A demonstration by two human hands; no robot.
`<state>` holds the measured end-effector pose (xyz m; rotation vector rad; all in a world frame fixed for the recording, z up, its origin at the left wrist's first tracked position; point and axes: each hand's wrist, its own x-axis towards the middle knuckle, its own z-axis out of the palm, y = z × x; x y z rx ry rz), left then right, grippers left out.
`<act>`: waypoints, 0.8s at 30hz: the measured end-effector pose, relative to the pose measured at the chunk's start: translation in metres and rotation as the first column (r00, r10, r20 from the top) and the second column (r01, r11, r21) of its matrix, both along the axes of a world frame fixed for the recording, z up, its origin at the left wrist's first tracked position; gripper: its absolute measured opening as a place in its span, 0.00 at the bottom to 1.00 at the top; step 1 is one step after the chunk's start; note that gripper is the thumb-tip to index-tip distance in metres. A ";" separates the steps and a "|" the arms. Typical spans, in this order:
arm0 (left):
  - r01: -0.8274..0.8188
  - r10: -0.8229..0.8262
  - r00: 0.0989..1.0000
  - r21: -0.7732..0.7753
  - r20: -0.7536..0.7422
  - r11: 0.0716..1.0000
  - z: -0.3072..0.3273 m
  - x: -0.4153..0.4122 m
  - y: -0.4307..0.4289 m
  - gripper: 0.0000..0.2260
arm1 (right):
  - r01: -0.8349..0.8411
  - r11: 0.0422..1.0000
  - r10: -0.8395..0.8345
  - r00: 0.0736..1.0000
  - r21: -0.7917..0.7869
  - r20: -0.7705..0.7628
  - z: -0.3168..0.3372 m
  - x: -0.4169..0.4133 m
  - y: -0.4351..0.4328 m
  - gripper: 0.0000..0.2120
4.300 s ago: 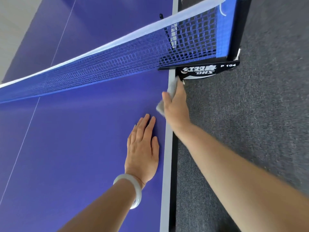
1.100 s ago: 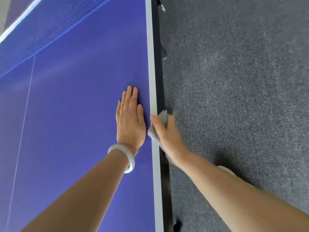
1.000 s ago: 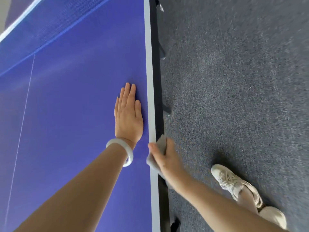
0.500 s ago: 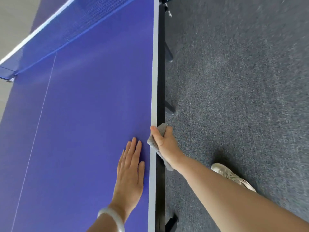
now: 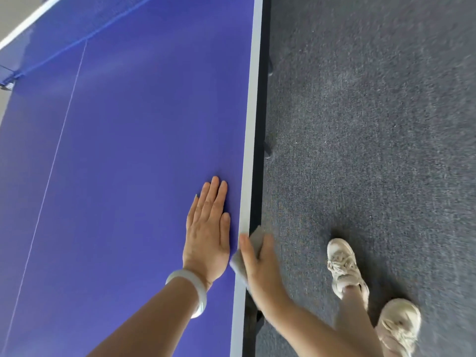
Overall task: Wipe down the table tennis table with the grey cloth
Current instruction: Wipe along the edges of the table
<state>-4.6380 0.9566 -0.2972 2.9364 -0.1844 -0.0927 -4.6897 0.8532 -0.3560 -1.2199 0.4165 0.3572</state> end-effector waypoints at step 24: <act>-0.014 0.016 0.999 -0.039 0.030 0.999 -0.002 -0.001 0.000 0.23 | 0.149 0.988 -0.136 0.965 0.042 -0.224 -0.015 0.015 0.011 0.27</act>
